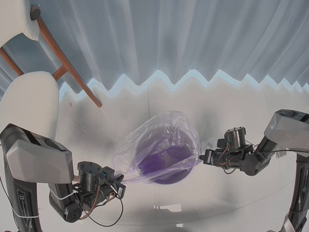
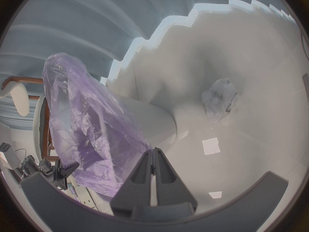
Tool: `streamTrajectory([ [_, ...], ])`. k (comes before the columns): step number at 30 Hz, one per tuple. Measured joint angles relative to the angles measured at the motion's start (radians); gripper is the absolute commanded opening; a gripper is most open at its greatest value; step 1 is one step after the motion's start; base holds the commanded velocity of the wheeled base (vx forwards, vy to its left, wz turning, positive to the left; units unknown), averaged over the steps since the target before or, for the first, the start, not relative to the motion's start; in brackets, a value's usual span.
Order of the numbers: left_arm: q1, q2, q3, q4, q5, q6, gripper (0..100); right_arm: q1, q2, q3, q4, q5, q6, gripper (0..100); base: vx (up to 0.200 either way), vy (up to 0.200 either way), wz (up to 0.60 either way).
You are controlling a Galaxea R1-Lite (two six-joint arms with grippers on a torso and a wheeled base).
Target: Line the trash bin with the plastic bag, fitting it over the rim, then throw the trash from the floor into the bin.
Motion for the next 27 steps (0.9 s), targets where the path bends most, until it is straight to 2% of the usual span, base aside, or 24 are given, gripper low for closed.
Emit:
streamTrajectory([
  [12,-0.011,0.027,0.018,-0.022,-0.007,0.002,0,0.033,-0.089,0.114,0.011,0.003,-0.003,0,0.0,0.0,0.0],
  [27,-0.013,0.111,0.051,-0.069,-0.005,0.034,0,0.108,-0.093,0.236,0.006,0.005,-0.014,0,0.0,0.0,0.0],
])
